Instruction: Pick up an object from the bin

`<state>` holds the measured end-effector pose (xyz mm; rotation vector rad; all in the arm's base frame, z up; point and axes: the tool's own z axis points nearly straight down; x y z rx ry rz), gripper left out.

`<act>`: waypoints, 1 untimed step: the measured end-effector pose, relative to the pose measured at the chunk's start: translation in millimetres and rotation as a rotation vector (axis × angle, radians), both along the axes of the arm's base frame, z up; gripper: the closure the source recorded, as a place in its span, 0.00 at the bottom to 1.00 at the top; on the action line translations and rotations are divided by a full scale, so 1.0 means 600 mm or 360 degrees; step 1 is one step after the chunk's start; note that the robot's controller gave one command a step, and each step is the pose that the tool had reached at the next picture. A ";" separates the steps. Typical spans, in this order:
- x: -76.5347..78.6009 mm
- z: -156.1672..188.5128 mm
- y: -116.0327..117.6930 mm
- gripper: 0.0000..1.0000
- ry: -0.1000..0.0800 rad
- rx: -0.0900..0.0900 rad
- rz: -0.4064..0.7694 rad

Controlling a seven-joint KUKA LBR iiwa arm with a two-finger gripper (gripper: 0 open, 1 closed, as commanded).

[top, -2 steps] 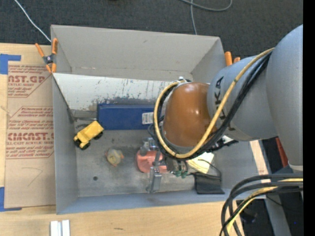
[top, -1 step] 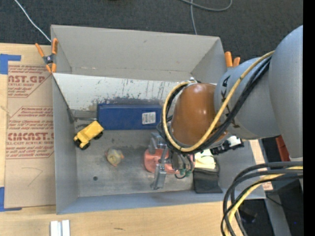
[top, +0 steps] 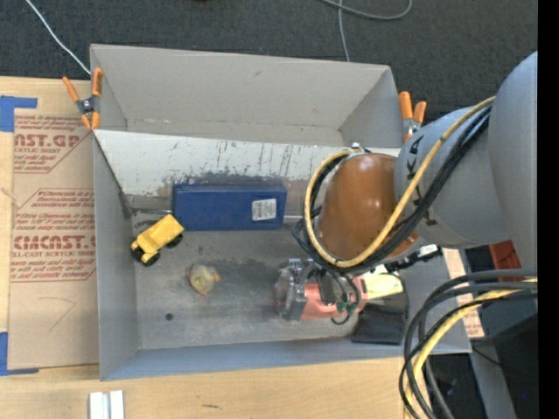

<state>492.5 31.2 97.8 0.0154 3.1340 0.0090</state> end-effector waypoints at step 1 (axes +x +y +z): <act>0.000 0.000 0.000 1.00 0.0001 0.0000 -0.0001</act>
Offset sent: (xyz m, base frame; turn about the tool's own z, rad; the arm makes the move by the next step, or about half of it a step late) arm 0.0060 -0.0125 0.0668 -0.0104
